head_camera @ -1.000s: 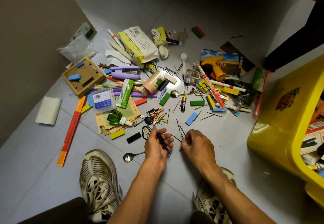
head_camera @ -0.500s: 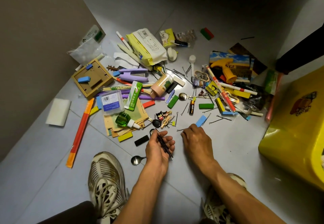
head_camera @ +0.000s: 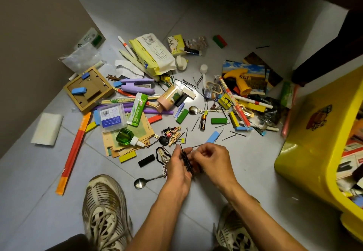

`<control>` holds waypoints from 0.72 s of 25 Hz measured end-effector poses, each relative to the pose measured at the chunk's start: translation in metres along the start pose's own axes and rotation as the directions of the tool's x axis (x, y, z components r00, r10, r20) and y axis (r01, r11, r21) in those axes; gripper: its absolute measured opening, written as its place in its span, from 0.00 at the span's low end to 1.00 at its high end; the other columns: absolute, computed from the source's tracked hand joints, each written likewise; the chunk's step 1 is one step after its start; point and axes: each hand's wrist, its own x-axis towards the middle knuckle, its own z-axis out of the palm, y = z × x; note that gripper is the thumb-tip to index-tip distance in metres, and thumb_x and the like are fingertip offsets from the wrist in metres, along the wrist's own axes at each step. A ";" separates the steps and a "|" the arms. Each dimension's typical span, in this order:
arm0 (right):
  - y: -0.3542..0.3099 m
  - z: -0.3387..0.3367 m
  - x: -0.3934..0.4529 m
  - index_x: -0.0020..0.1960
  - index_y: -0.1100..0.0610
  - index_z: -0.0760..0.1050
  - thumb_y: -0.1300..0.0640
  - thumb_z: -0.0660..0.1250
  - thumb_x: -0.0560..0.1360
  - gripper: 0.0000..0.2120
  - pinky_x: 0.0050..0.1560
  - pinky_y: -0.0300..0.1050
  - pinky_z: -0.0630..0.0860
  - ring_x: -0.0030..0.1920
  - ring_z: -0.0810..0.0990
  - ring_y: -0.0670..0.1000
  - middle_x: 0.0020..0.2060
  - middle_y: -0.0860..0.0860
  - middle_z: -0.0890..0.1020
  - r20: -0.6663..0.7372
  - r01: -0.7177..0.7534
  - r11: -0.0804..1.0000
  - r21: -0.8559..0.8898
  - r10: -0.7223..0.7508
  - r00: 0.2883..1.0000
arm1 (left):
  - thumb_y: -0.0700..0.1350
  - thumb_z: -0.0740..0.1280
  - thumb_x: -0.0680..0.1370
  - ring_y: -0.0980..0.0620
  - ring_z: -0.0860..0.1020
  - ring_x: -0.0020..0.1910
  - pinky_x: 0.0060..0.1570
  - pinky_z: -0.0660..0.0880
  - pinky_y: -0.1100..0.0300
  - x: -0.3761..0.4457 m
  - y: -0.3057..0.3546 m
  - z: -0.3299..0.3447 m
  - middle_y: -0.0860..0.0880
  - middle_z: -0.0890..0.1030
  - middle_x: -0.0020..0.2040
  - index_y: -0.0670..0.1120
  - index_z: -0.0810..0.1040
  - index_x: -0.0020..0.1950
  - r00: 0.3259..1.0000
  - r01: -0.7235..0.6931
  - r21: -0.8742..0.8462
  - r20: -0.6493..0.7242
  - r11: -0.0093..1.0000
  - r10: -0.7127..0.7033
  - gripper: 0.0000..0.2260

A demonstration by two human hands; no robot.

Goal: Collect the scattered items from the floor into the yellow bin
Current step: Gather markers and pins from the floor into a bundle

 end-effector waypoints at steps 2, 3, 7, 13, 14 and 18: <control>0.005 -0.018 -0.002 0.44 0.48 0.82 0.49 0.70 0.75 0.04 0.38 0.35 0.78 0.39 0.82 0.41 0.38 0.43 0.84 -0.035 0.084 0.990 -0.117 -0.089 0.995 | 0.54 0.55 0.84 0.40 0.80 0.44 0.51 0.77 0.47 -0.001 -0.002 0.015 0.38 0.81 0.43 0.39 0.77 0.52 0.999 0.018 -0.024 0.039 1.000 -0.017 0.20; 0.011 -0.033 0.006 0.49 0.48 0.82 0.50 0.69 0.77 0.04 0.42 0.37 0.78 0.42 0.81 0.41 0.43 0.43 0.84 -0.135 0.093 0.966 -0.241 -0.129 0.982 | 0.53 0.53 0.84 0.43 0.79 0.38 0.43 0.76 0.52 -0.001 -0.002 0.020 0.40 0.79 0.39 0.39 0.76 0.51 0.999 0.013 -0.023 0.032 1.000 -0.012 0.20; 0.035 -0.083 0.041 0.63 0.54 0.77 0.55 0.63 0.80 0.12 0.51 0.48 0.77 0.51 0.79 0.52 0.56 0.53 0.81 -0.211 -0.019 0.706 -0.708 -0.186 0.959 | 0.53 0.52 0.84 0.48 0.74 0.31 0.34 0.67 0.58 -0.001 -0.002 0.026 0.43 0.75 0.34 0.40 0.76 0.48 1.000 0.007 0.004 0.006 1.000 -0.007 0.21; 0.035 -0.075 0.061 0.55 0.57 0.74 0.56 0.60 0.80 0.08 0.42 0.48 0.75 0.47 0.79 0.55 0.49 0.54 0.80 0.013 0.101 0.443 -0.891 -0.197 0.980 | 0.53 0.55 0.84 0.47 0.76 0.32 0.34 0.70 0.57 -0.001 -0.003 0.021 0.43 0.77 0.34 0.39 0.77 0.49 1.000 -0.011 0.009 -0.001 1.000 0.011 0.20; 0.035 -0.072 0.060 0.54 0.57 0.74 0.55 0.59 0.80 0.08 0.41 0.48 0.75 0.45 0.78 0.54 0.49 0.54 0.80 0.043 0.121 0.429 -0.895 -0.188 0.981 | 0.53 0.55 0.84 0.47 0.76 0.31 0.33 0.70 0.57 -0.001 -0.004 0.019 0.43 0.77 0.33 0.39 0.77 0.49 1.000 -0.006 0.012 -0.005 1.000 0.006 0.20; 0.036 -0.063 0.058 0.51 0.57 0.71 0.52 0.59 0.78 0.08 0.37 0.43 0.68 0.39 0.73 0.50 0.44 0.53 0.77 0.037 0.101 0.496 -0.862 -0.137 0.990 | 0.53 0.55 0.84 0.48 0.77 0.31 0.32 0.71 0.58 0.000 -0.006 0.013 0.44 0.78 0.32 0.39 0.77 0.49 1.000 0.008 0.016 -0.020 1.000 -0.007 0.20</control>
